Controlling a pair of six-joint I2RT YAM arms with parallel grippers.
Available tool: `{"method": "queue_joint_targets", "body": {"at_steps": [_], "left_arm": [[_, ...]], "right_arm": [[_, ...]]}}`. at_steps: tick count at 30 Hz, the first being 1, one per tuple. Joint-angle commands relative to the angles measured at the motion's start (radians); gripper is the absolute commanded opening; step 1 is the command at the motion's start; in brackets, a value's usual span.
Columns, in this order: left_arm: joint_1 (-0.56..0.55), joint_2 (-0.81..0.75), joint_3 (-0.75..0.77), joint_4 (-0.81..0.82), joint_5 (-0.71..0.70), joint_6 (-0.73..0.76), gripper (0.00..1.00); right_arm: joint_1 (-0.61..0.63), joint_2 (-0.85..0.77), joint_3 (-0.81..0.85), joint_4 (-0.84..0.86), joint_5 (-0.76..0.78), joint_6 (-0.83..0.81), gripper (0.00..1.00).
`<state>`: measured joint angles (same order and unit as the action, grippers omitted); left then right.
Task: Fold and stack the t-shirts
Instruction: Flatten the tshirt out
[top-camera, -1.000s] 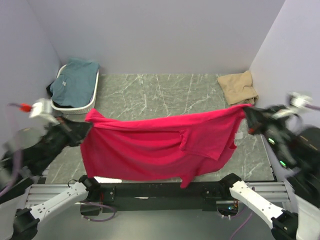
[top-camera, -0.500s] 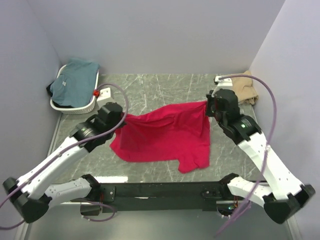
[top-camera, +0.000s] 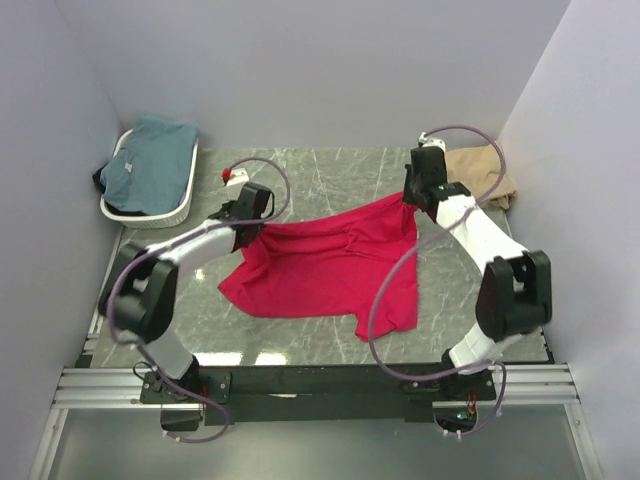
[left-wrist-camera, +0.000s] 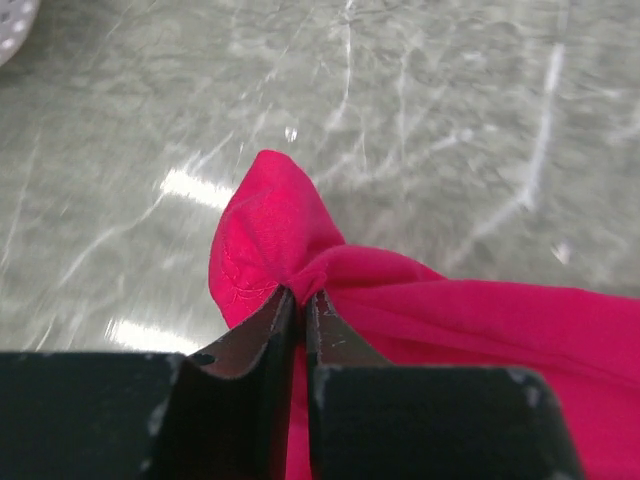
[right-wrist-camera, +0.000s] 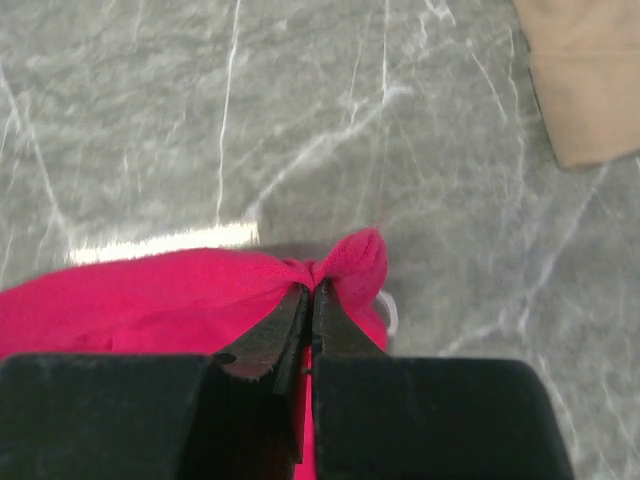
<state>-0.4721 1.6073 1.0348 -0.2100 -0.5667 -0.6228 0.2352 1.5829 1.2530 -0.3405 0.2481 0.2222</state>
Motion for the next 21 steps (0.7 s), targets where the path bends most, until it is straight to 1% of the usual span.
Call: {"method": "queue_joint_targets", "body": {"at_steps": [1, 3, 4, 5, 6, 8, 9, 10, 12, 13, 16, 17, 18, 19, 20, 21], "left_arm": [[0.053, 0.165, 0.154, 0.182, 0.031, 0.107, 0.13], [0.092, 0.219, 0.203, 0.204, 0.062, 0.126, 0.13], [0.105, 0.252, 0.208, 0.242, 0.077, 0.138, 0.14], [0.133, 0.264, 0.205, 0.332, 0.132, 0.150, 0.16], [0.148, 0.296, 0.214, 0.366, 0.155, 0.162, 0.17], [0.190, 0.341, 0.278, 0.341, 0.192, 0.161, 0.18], [0.200, 0.391, 0.348, 0.330, 0.247, 0.170, 0.20], [0.207, 0.420, 0.390, 0.305, 0.248, 0.181, 0.20], [0.208, 0.463, 0.453, 0.274, 0.209, 0.198, 0.14], [0.210, 0.470, 0.452, 0.288, 0.205, 0.205, 0.15], [0.216, 0.488, 0.462, 0.287, 0.156, 0.204, 0.15], [0.222, 0.488, 0.456, 0.296, 0.157, 0.209, 0.18], [0.230, 0.506, 0.471, 0.275, 0.180, 0.206, 0.26], [0.234, 0.520, 0.488, 0.261, 0.223, 0.206, 0.36], [0.240, 0.537, 0.534, 0.241, 0.240, 0.206, 0.45], [0.242, 0.566, 0.554, 0.219, 0.252, 0.207, 0.84]], "right_arm": [[-0.034, 0.115, 0.167, 0.086, -0.050, 0.005, 0.00], [-0.045, 0.167, 0.207, 0.089, -0.059, 0.003, 0.00], [-0.056, 0.214, 0.241, 0.103, -0.066, 0.005, 0.00], [-0.062, 0.241, 0.265, 0.100, -0.075, 0.003, 0.00], [-0.068, 0.267, 0.295, 0.084, -0.078, 0.006, 0.00], [-0.082, 0.319, 0.345, 0.089, -0.092, 0.008, 0.00], [-0.085, 0.330, 0.352, 0.101, -0.095, 0.008, 0.00], [-0.088, 0.357, 0.374, 0.110, -0.092, 0.008, 0.00], [-0.097, 0.390, 0.408, 0.097, -0.070, 0.012, 0.00], [-0.100, 0.411, 0.430, 0.081, -0.057, 0.017, 0.00], [-0.123, 0.454, 0.439, 0.112, -0.032, 0.049, 0.00], [-0.132, 0.471, 0.451, 0.106, -0.018, 0.055, 0.00], [-0.151, 0.491, 0.474, 0.086, -0.021, 0.068, 0.00], [-0.155, 0.534, 0.532, 0.046, -0.026, 0.072, 0.02], [-0.158, 0.552, 0.558, 0.034, -0.023, 0.075, 0.18], [-0.165, 0.566, 0.575, 0.031, -0.018, 0.075, 0.36]]}}
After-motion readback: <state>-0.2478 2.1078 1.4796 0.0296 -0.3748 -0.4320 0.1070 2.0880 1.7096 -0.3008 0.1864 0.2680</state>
